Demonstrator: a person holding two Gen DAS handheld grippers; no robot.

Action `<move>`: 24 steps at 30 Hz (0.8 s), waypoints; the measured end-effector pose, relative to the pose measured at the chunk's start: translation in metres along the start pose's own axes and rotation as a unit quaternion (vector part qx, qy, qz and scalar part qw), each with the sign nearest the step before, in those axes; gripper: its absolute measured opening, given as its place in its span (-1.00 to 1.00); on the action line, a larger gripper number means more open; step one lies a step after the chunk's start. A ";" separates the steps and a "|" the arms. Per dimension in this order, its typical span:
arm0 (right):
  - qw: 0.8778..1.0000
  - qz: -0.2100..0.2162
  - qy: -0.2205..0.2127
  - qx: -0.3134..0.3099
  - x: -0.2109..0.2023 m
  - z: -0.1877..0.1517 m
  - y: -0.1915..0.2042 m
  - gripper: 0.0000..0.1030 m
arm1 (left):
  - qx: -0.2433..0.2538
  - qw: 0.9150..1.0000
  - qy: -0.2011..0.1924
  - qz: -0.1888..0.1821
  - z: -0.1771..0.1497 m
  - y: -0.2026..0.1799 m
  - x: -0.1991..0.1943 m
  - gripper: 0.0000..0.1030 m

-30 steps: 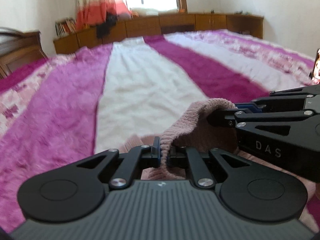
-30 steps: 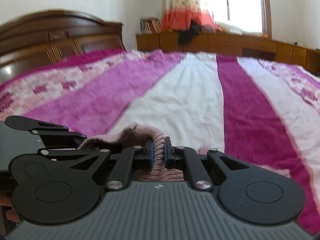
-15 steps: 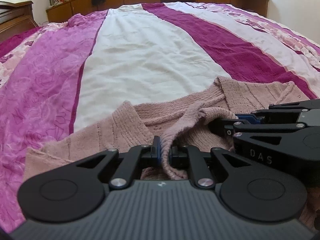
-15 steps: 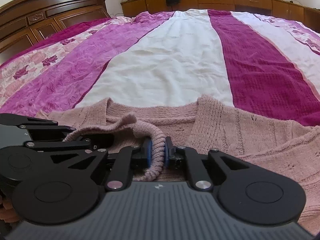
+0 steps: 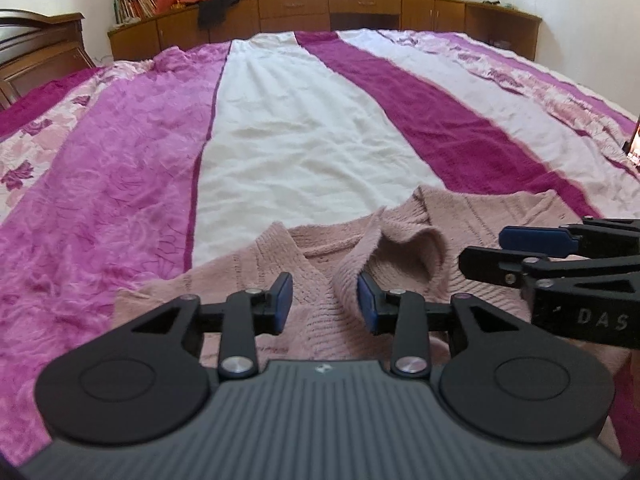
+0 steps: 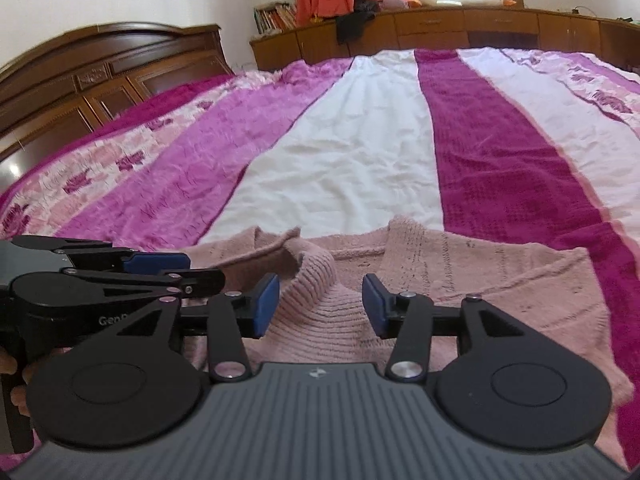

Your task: Fold small clothes

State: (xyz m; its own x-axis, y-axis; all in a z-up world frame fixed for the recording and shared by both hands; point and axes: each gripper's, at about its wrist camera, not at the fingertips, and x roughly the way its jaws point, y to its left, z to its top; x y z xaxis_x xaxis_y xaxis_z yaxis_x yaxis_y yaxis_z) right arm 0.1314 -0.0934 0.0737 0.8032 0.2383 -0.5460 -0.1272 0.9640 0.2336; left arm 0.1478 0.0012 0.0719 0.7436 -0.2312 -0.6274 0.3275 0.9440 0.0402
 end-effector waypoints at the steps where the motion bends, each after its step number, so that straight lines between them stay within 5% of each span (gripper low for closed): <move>1: 1.000 0.000 -0.004 0.000 -0.006 0.000 0.000 0.07 | -0.003 1.000 -0.001 0.001 -0.001 0.000 -0.005 -0.27; 24: 1.000 -0.015 -0.010 0.005 -0.110 -0.048 0.005 0.09 | -0.014 1.000 -0.015 0.011 -0.045 -0.004 -0.090 -0.26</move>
State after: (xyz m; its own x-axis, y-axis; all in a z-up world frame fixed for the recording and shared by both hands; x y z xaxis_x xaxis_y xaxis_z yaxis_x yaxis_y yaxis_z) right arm 0.0145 -0.1090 0.0958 0.8179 0.2077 -0.5366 -0.0977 0.9692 0.2262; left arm 0.0528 0.0285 0.0929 0.7683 -0.2161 -0.6025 0.2937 0.9554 0.0319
